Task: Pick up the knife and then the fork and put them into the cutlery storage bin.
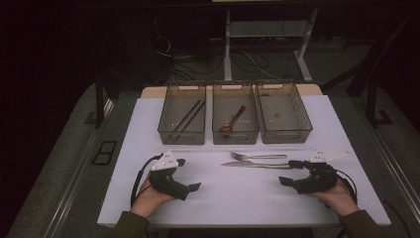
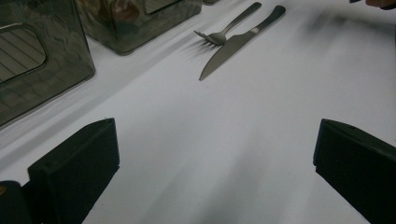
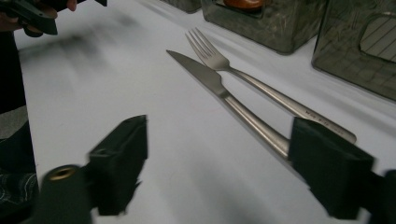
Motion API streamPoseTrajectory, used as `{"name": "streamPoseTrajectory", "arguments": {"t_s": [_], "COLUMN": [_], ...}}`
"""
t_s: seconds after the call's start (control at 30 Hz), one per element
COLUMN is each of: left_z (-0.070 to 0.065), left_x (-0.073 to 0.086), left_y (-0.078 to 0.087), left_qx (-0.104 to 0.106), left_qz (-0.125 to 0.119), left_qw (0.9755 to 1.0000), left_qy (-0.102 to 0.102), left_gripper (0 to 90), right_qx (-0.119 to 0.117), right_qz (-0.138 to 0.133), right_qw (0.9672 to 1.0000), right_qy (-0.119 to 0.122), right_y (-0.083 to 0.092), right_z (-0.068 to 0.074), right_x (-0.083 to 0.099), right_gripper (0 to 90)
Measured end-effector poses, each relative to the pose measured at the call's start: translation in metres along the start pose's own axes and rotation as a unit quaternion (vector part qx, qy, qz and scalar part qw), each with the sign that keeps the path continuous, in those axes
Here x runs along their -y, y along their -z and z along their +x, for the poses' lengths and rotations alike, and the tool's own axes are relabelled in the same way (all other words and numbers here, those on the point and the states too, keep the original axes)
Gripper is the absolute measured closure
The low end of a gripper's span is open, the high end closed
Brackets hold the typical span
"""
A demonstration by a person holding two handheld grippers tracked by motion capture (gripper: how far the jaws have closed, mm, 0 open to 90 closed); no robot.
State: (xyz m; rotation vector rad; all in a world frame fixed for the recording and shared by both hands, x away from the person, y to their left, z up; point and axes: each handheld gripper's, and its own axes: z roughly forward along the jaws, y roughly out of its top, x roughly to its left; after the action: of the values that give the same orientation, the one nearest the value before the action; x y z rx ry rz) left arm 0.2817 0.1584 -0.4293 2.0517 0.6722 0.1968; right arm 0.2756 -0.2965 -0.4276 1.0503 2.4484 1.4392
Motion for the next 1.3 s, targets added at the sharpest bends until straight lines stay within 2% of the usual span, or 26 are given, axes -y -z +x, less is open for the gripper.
{"name": "streamPoseTrajectory", "arguments": {"t_s": [0.03,0.13,0.27,0.43,0.73,1.0,1.2,1.3], "left_z": [-0.001,-0.001,0.000,0.000,0.000,0.000,0.000,0.000], "left_x": [0.000,0.001,0.000,0.000,0.001,0.001,0.001,0.001], "left_y": [-0.001,-0.002,-0.002,-0.003,-0.004,-0.005,-0.005,-0.005], "left_qx": [0.000,0.001,0.003,0.005,0.005,0.007,0.009,0.009], "left_qz": [-0.002,0.001,-0.001,0.000,0.003,0.004,0.005,0.005], "left_qw": [1.0000,1.0000,1.0000,1.0000,1.0000,1.0000,0.9999,0.9999], "left_qy": [0.004,0.002,0.004,0.004,0.004,0.003,0.002,0.002], "left_gripper": [0.0,0.0,0.0,0.0,0.0,0.0,0.0,0.0], "right_qx": [0.000,-0.003,-0.007,-0.008,0.000,0.002,0.007,0.005], "right_qz": [0.003,0.013,0.011,0.030,0.056,0.089,0.121,0.129], "right_qw": [1.0000,0.9999,0.9999,0.9995,0.9981,0.9957,0.9922,0.9912], "right_qy": [-0.005,0.000,0.005,0.011,0.026,0.024,0.026,0.027], "right_y": [0.000,-0.002,-0.006,-0.015,-0.038,-0.058,-0.067,-0.069], "right_z": [-0.001,-0.005,-0.009,-0.013,-0.028,-0.043,-0.046,-0.047], "right_x": [-0.002,-0.008,-0.020,-0.033,-0.051,-0.053,-0.046,-0.044], "right_gripper": [28.4,40.4,53.0,68.4,86.8,88.7,88.7,88.7]}}
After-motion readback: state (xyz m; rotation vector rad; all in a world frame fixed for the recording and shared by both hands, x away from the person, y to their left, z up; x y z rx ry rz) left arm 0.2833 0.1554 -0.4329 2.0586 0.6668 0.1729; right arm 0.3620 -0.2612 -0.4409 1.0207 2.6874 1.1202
